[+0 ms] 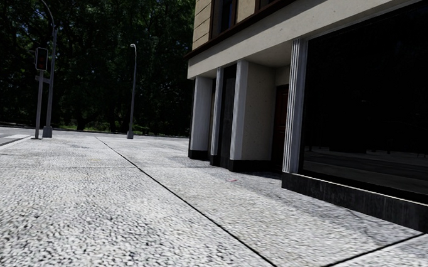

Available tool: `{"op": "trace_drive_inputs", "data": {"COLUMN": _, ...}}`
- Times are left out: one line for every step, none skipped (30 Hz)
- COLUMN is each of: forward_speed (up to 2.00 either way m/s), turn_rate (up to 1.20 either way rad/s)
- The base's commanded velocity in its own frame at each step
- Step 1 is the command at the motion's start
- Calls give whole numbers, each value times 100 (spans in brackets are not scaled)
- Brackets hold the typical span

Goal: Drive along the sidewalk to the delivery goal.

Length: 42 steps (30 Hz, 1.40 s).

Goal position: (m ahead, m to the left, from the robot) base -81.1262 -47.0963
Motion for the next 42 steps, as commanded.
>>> {"op": "trace_drive_inputs", "data": {"forward_speed": 0, "turn_rate": 0}}
{"op": "trace_drive_inputs", "data": {"forward_speed": 0, "turn_rate": 0}}
{"op": "trace_drive_inputs", "data": {"forward_speed": 0, "turn_rate": 0}}
{"op": "trace_drive_inputs", "data": {"forward_speed": 0, "turn_rate": 0}}
{"op": "trace_drive_inputs", "data": {"forward_speed": 0, "turn_rate": 0}}
{"op": "trace_drive_inputs", "data": {"forward_speed": 0, "turn_rate": 0}}
{"op": "trace_drive_inputs", "data": {"forward_speed": 0, "turn_rate": 0}}
{"op": "trace_drive_inputs", "data": {"forward_speed": 0, "turn_rate": 0}}
{"op": "trace_drive_inputs", "data": {"forward_speed": 0, "turn_rate": 0}}
{"op": "trace_drive_inputs", "data": {"forward_speed": 0, "turn_rate": 0}}
{"op": "trace_drive_inputs", "data": {"forward_speed": 0, "turn_rate": 0}}
{"op": "trace_drive_inputs", "data": {"forward_speed": 0, "turn_rate": 0}}
{"op": "trace_drive_inputs", "data": {"forward_speed": 0, "turn_rate": 0}}
{"op": "trace_drive_inputs", "data": {"forward_speed": 0, "turn_rate": 0}}
{"op": "trace_drive_inputs", "data": {"forward_speed": 0, "turn_rate": 0}}
{"op": "trace_drive_inputs", "data": {"forward_speed": 0, "turn_rate": 0}}
{"op": "trace_drive_inputs", "data": {"forward_speed": 0, "turn_rate": 0}}
{"op": "trace_drive_inputs", "data": {"forward_speed": 0, "turn_rate": 0}}
{"op": "trace_drive_inputs", "data": {"forward_speed": 0, "turn_rate": 0}}
{"op": "trace_drive_inputs", "data": {"forward_speed": 0, "turn_rate": 0}}
{"op": "trace_drive_inputs", "data": {"forward_speed": 0, "turn_rate": 0}}
{"op": "trace_drive_inputs", "data": {"forward_speed": 0, "turn_rate": 0}}
{"op": "trace_drive_inputs", "data": {"forward_speed": 0, "turn_rate": 0}}
{"op": "trace_drive_inputs", "data": {"forward_speed": 0, "turn_rate": 0}}
{"op": "trace_drive_inputs", "data": {"forward_speed": 0, "turn_rate": 0}}
{"op": "trace_drive_inputs", "data": {"forward_speed": 0, "turn_rate": 0}}
{"op": "trace_drive_inputs", "data": {"forward_speed": 0, "turn_rate": 0}}
{"op": "trace_drive_inputs", "data": {"forward_speed": 0, "turn_rate": 0}}
{"op": "trace_drive_inputs", "data": {"forward_speed": 0, "turn_rate": 0}}
{"op": "trace_drive_inputs", "data": {"forward_speed": 0, "turn_rate": 0}}
{"op": "trace_drive_inputs", "data": {"forward_speed": 0, "turn_rate": -1}}
{"op": "trace_drive_inputs", "data": {"forward_speed": 6, "turn_rate": -14}}
{"op": "trace_drive_inputs", "data": {"forward_speed": 6, "turn_rate": -14}}
{"op": "trace_drive_inputs", "data": {"forward_speed": 18, "turn_rate": -18}}
{"op": "trace_drive_inputs", "data": {"forward_speed": 36, "turn_rate": -20}}
{"op": "trace_drive_inputs", "data": {"forward_speed": 51, "turn_rate": -31}}
{"op": "trace_drive_inputs", "data": {"forward_speed": 60, "turn_rate": -42}}
{"op": "trace_drive_inputs", "data": {"forward_speed": 60, "turn_rate": -42}}
{"op": "trace_drive_inputs", "data": {"forward_speed": 66, "turn_rate": -54}}
{"op": "trace_drive_inputs", "data": {"forward_speed": 76, "turn_rate": -58}}
{"op": "trace_drive_inputs", "data": {"forward_speed": 84, "turn_rate": -59}}
{"op": "trace_drive_inputs", "data": {"forward_speed": 84, "turn_rate": -59}}
